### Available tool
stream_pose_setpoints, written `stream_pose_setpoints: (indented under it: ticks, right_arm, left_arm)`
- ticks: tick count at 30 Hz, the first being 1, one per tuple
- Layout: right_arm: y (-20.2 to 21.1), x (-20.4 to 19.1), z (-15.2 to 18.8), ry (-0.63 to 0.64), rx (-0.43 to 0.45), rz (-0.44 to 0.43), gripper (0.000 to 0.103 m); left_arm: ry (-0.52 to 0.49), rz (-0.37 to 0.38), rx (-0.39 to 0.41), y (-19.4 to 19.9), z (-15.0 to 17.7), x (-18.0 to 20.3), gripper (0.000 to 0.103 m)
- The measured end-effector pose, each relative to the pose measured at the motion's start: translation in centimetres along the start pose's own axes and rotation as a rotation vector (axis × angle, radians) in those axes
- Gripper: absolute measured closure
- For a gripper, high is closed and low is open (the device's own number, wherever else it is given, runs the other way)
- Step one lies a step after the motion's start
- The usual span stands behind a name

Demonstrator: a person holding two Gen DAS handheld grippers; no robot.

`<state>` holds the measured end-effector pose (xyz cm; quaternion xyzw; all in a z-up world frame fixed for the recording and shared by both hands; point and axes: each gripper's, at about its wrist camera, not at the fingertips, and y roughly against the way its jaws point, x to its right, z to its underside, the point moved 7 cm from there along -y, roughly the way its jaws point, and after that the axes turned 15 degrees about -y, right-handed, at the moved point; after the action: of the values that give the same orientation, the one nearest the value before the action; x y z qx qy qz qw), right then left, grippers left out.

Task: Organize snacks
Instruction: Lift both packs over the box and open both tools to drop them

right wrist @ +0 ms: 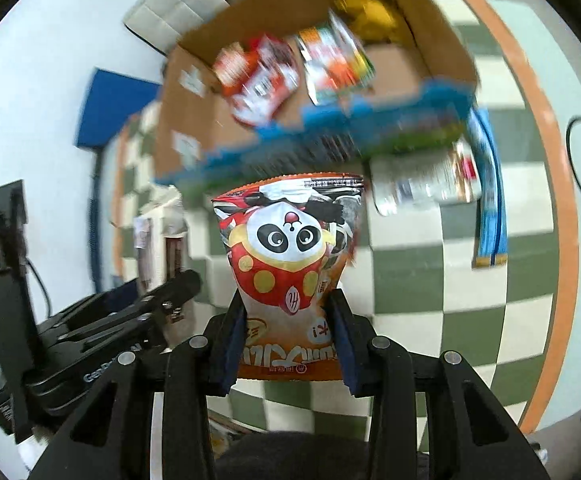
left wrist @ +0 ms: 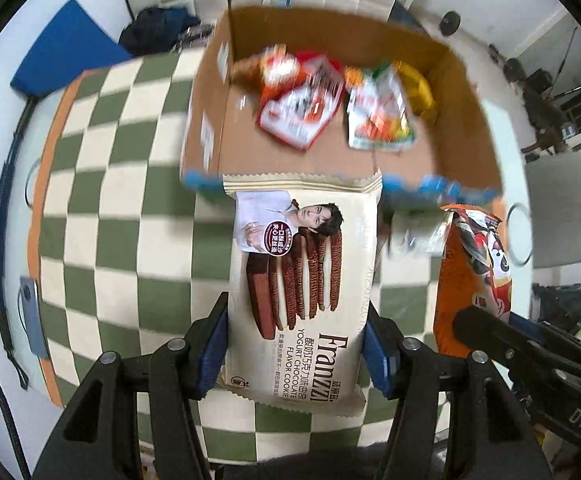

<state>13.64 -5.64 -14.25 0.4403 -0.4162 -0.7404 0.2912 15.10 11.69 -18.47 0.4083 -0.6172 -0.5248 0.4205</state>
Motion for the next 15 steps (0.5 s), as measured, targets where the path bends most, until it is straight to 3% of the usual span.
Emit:
stream_pose_setpoints:
  ticks: [4, 7, 15]
  right_arm:
    - [1.6, -3.8, -3.7, 0.023, 0.055, -0.039, 0.061]
    - [0.9, -5.6, -6.5, 0.029, 0.069, -0.044, 0.061]
    - [-5.3, -7.8, -11.6, 0.014, 0.036, -0.002, 0.061]
  left_arm:
    - [-0.013, -0.008, 0.015, 0.3, -4.8, -1.3, 0.047]
    - [-0.008, -0.021, -0.017, -0.9, -7.3, -2.9, 0.047]
    - [0.035, 0.02, -0.159, -6.2, -11.5, -6.6, 0.047]
